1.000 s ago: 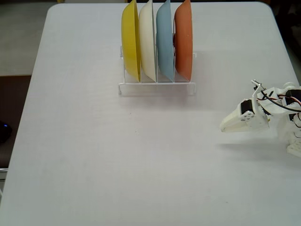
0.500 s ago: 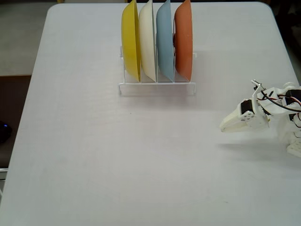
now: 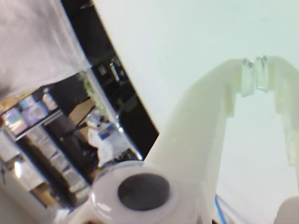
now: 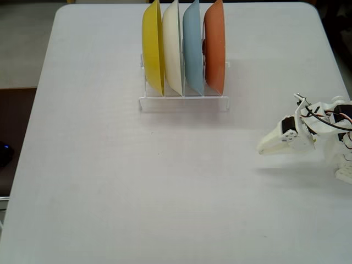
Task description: Please take one of the plates.
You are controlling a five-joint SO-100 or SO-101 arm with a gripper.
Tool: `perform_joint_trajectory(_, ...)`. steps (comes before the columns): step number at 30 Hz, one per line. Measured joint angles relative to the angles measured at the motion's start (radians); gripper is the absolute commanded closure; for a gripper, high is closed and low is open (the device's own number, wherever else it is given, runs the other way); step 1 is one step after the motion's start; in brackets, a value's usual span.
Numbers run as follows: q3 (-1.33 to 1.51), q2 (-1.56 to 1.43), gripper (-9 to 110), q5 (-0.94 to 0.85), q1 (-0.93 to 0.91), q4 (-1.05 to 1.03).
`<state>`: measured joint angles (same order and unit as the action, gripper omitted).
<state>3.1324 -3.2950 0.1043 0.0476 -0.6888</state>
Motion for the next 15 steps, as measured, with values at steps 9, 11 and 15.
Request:
perform_joint_trajectory(9,-0.337,0.086,102,-0.049,-0.029,-0.166)
perform_joint_trajectory(11,-0.436,0.149,102,-0.071,-0.072,-0.167)
perform_joint_trajectory(15,-0.621,0.279,102,-0.110,-0.169,-0.166)
